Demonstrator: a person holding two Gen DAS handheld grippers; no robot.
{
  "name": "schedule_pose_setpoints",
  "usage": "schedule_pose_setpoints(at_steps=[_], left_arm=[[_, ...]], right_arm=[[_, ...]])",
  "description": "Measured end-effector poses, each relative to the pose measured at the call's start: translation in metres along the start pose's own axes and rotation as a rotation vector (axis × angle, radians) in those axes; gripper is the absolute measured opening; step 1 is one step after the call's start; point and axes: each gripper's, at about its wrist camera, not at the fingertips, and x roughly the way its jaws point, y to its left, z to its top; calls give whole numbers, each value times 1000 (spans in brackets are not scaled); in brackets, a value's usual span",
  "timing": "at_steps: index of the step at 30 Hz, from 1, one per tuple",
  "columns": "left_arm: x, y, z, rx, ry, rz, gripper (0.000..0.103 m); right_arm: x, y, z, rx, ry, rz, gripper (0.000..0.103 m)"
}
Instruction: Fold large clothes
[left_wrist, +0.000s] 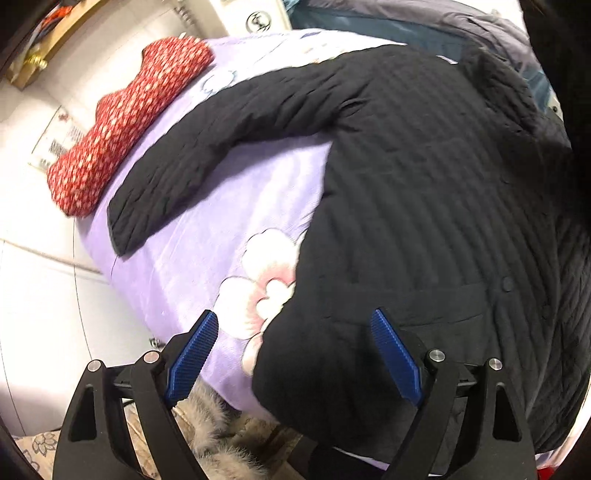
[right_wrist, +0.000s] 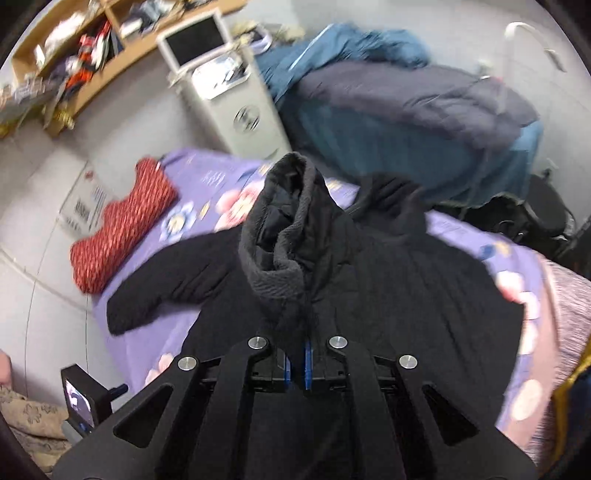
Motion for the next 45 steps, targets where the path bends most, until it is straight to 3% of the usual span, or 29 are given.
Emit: schedule_pose_setpoints(at_steps=[4,9,11,13,14,16,20,26,28,31,34,38,40,42,45], left_arm=[[6,15,3,-5,6,2,83],[5,17,11,17,-10,-1,83],[6,17,15,21,-12,-6,84],[8,15,19,24,-11,-12,84],[8,14,21,25,-11,-15,84],[9,11,24,29,-12,-23,85],[9,-3,32,50,-22,-38,85],[-10,-60,67,171,-106,-115,83],[-16,-84,81,213,-136,-144,83],[-24,-131,105,303,-173,-202,84],[-19,-166,118,364,-182,-214,84],[15,-199,130,403,-104,-214,88],[44,-205,134,380,14,-257,96],[68,-204,135,328,109,-304,97],[83,-198,135,291,118,-362,98]], right_arm=[[52,30,-6,-41,51,-48,5],[103,38,-12,-22,129,-88,8],[119,39,-18,-13,177,-63,21],[128,44,-24,3,225,-35,75],[125,45,-28,6,213,-25,80],[114,46,-35,-5,185,-7,80],[81,20,-48,36,104,-65,80],[53,-74,-70,156,82,-325,80],[51,-96,-77,165,101,-372,80],[57,-125,-91,187,170,-361,80],[68,-141,-104,202,228,-366,80],[88,-149,-114,221,281,-357,82],[98,-151,-117,208,298,-345,92],[114,-152,-119,183,356,-360,95],[127,-153,-118,169,376,-375,97]])
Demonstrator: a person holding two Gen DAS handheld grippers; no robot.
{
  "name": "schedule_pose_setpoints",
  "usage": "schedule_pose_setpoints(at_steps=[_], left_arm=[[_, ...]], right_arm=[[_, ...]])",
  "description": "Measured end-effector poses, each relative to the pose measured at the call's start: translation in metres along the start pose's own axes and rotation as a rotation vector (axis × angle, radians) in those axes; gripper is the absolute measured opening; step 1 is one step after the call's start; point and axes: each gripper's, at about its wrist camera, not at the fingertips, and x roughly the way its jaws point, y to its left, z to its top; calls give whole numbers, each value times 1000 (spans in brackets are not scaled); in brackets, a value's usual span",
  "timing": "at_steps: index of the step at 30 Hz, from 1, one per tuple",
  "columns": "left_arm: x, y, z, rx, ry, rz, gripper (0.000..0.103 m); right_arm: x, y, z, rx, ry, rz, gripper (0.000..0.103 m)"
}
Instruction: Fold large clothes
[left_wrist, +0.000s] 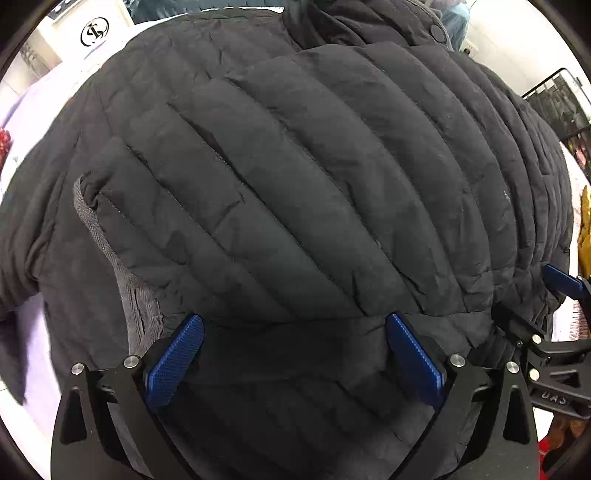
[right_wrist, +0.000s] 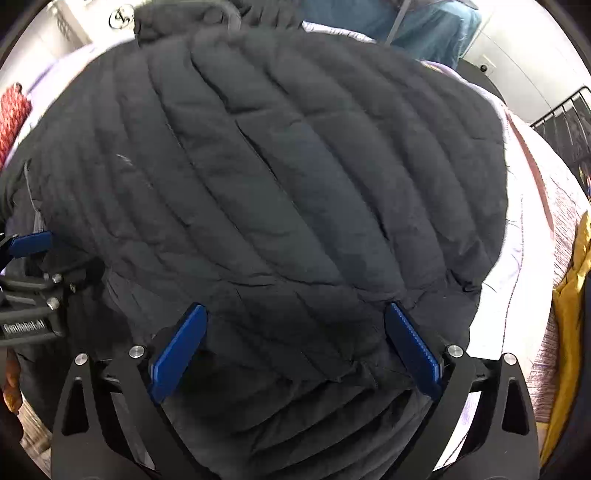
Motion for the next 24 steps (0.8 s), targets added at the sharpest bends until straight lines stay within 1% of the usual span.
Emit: schedule_pose_setpoints(at_steps=[4,12,15,18,20,22,23,24], left_arm=[[3,-5,-6,44,-25,30,98],[15,-22,-1,31,-12,105,98],[18,-32,0,26,-20,106,98],[19,-47,-3,32,-32,98,98],[10,-51,-12,29,-40,77,98],[2,-45,-17,13,-56,59,97],[-5,-41,-22,-11,-77,42,97],[-11,-36,-27,-36,-96,25,97]], right_arm=[[13,3,3,10,13,-21,97],[24,13,12,18,15,-64,98],[27,20,11,20,0,-74,98],[23,23,8,26,23,-76,98],[17,22,11,49,47,-66,98],[5,18,9,99,19,-21,98],[-6,15,5,133,-8,24,98],[-14,13,0,150,-26,47,98]])
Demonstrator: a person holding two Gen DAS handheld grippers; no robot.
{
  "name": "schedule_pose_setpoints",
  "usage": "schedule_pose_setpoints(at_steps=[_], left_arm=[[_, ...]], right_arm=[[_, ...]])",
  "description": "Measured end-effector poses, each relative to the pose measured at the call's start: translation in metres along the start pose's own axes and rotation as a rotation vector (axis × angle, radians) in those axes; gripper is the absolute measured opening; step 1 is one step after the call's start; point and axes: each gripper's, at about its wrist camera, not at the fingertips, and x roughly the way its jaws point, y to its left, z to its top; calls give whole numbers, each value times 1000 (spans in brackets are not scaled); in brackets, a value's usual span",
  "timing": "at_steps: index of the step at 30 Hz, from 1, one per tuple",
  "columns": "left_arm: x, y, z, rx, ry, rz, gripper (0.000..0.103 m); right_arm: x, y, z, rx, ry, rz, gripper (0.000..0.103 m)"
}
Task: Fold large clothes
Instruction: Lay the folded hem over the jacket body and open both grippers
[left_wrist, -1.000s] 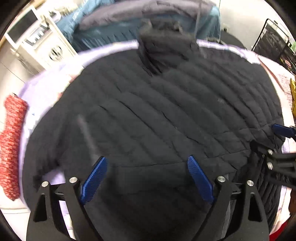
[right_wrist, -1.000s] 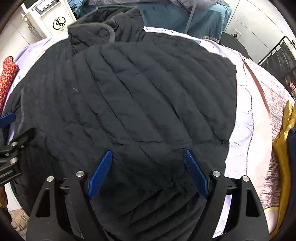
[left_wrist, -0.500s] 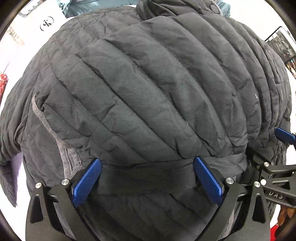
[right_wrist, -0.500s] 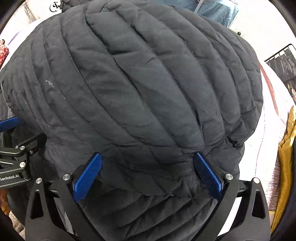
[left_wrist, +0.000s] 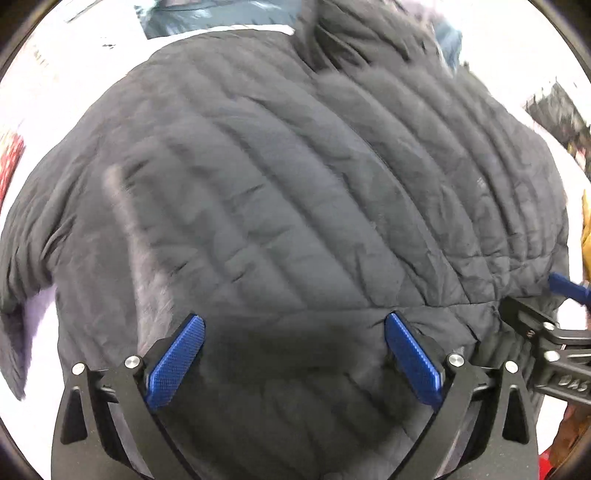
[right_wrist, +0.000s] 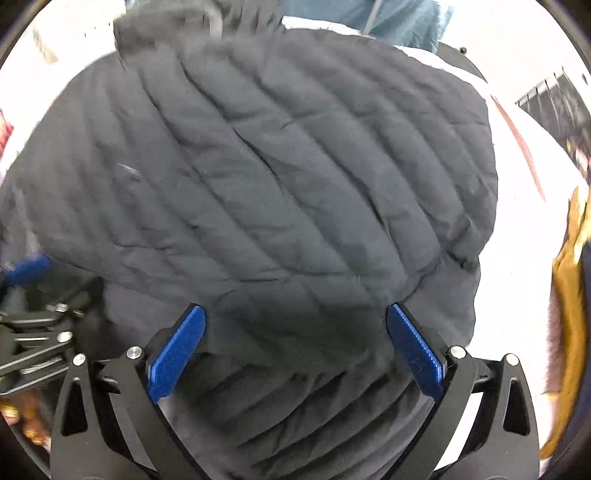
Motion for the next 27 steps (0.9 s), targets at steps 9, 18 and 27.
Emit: schedule_pose_setpoints(at_steps=[9,18,27], left_arm=[[-52,145,-81,-460,-127,-104,88],[-73,347,-197,-1200,-245,-109,71],[-63,406,-212,-1310,-281,-114,69]], right_arm=[[-37,13,-63,-42,4,105,98],[-66,52,-104,-154,-87,84,98],[-84,53,-117,-143,-112,43,98]])
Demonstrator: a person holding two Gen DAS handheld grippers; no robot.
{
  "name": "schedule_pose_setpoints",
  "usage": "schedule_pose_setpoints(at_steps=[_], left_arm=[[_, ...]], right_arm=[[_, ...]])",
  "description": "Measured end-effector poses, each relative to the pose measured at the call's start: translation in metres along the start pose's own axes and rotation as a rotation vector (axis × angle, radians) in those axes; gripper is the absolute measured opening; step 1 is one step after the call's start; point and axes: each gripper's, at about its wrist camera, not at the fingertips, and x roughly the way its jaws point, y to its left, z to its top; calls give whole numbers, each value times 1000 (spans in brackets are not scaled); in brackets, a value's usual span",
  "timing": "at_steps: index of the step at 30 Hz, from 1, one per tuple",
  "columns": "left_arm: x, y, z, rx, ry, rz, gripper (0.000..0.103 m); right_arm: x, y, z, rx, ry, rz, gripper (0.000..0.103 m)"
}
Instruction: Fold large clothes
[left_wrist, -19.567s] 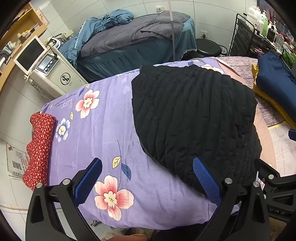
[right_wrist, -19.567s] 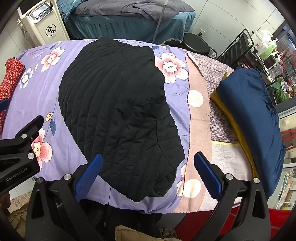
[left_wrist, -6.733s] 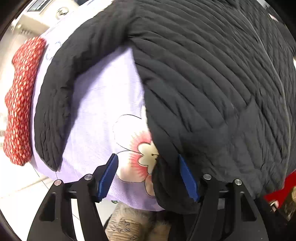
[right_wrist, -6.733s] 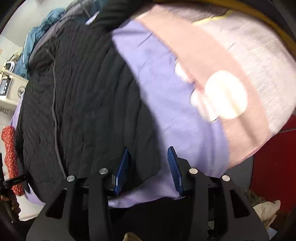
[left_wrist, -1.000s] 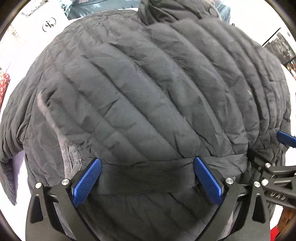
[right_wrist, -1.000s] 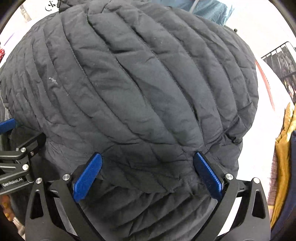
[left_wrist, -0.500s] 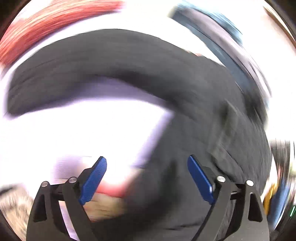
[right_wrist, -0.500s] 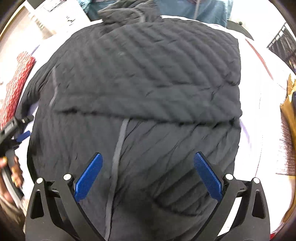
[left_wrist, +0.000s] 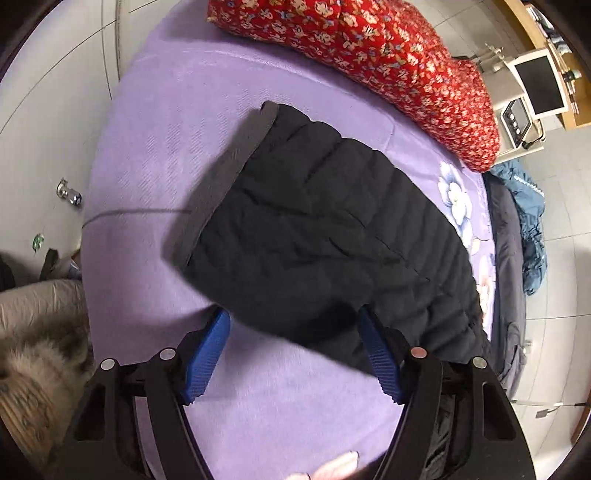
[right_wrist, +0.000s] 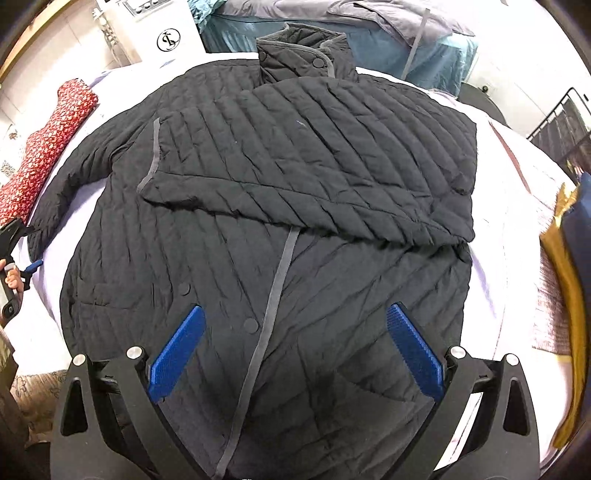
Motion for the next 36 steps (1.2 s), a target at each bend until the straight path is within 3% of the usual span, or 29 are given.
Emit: schedule_pose_setpoints(at_steps=[3,4,6,10,16,19,22,25,28,32,36], left_arm=[[2,0,19,48,-2,39,62],[5,0,30,63,-4,49,47],[4,-2,37,70,-3,39,30],[1,-5,50,68,-10,22,15],[-33,-32,61,183,-94,-28,8],[-61,-70,61,249,-125,-124,7],[-95,-132,45,393,-164,-242,7],[-128,-206,5,590,-196,-361,7],[-147,-271,-57,765,-172,-495,7],[-139,-343,-169,965,-20,-630,7],[-97,-377,-282,1137,154,-603,7]], right_arm=[[-6,-1,-5,31,-12,-19,98],[-7,-3,-7,47,-17,-27,98],[-10,-6,-10,75,-21,-35,98],[-11,-13,-18,127,-23,-48,98],[-17,-22,-25,175,-44,-50,98],[-17,-26,-26,190,-47,-46,98],[-17,-30,-27,196,-48,-38,98],[-18,-33,-28,194,-54,-30,98],[-23,-39,-30,199,-68,-28,98],[-28,-55,-34,235,-82,-30,98],[-35,-82,-45,310,-85,-44,98]])
